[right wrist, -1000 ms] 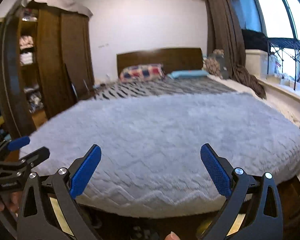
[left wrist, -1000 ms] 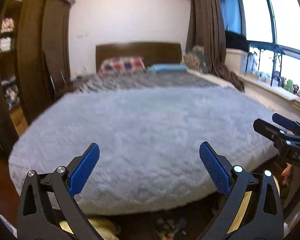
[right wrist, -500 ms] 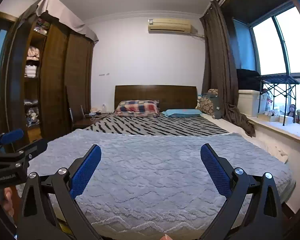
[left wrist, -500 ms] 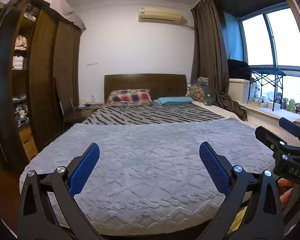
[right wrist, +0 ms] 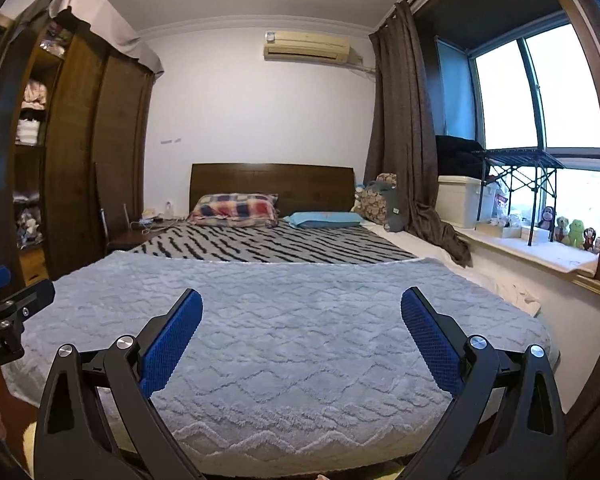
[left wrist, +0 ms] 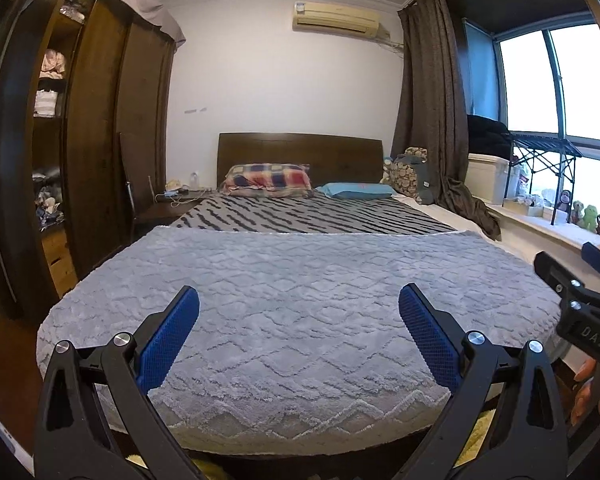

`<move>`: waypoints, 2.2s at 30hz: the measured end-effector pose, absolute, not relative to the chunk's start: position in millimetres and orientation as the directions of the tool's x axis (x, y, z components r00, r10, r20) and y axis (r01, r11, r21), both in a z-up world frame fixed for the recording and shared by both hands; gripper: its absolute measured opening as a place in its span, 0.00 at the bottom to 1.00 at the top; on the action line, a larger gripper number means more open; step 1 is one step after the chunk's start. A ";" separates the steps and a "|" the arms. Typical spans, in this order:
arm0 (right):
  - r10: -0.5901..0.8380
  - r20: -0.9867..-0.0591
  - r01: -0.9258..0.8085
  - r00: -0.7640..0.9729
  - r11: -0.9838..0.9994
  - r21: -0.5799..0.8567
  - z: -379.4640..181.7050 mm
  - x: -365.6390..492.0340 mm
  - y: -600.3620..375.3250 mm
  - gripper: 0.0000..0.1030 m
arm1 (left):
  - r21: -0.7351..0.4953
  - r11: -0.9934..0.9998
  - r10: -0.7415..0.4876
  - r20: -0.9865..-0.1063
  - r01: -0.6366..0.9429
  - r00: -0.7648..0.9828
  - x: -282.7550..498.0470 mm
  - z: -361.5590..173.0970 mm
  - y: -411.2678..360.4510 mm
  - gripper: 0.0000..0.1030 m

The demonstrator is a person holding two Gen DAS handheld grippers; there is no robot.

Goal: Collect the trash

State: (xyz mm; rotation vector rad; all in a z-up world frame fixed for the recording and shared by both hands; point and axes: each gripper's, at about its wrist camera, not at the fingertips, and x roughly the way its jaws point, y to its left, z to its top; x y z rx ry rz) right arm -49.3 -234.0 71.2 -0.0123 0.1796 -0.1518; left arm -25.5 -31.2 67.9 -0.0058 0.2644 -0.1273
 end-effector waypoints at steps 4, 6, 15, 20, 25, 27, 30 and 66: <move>-0.148 -0.169 0.147 0.974 0.989 -0.019 70.6 -50.7 -235.2 0.97 | -0.017 0.992 -0.126 -0.252 0.125 0.960 -29.0 67.8 -31.3 0.92; -0.147 -0.160 0.147 0.976 0.989 -0.013 71.6 -52.8 -235.6 0.97 | -0.013 0.993 -0.121 -0.248 0.121 0.961 -30.0 68.6 -31.6 0.92; -0.129 -0.142 0.131 0.981 0.991 0.004 71.7 -56.6 -235.5 0.97 | -0.005 0.990 -0.140 -0.232 0.143 0.963 -35.7 69.9 -35.2 0.92; -0.116 -0.143 0.117 0.983 0.993 0.000 71.7 -57.0 -233.5 0.97 | 0.001 0.991 -0.133 -0.228 0.137 0.964 -36.2 70.1 -35.5 0.92; -0.117 -0.139 0.119 0.983 0.993 0.006 71.8 -57.8 -234.4 0.97 | -0.003 0.991 -0.129 -0.228 0.131 0.965 -35.8 70.1 -34.5 0.92; -0.116 -0.140 0.119 0.983 0.993 0.009 71.2 -58.1 -235.1 0.97 | 0.000 0.992 -0.126 -0.228 0.129 0.966 -35.8 70.8 -35.1 0.92; -0.111 -0.139 0.113 0.984 0.994 0.007 72.0 -58.9 -233.5 0.97 | 0.002 0.992 -0.126 -0.225 0.130 0.966 -37.4 71.3 -36.4 0.92; -0.127 -0.145 0.131 0.981 0.991 0.017 71.6 -58.0 -228.1 0.97 | 0.010 0.996 -0.089 -0.234 0.094 0.968 -38.2 72.2 -36.7 0.92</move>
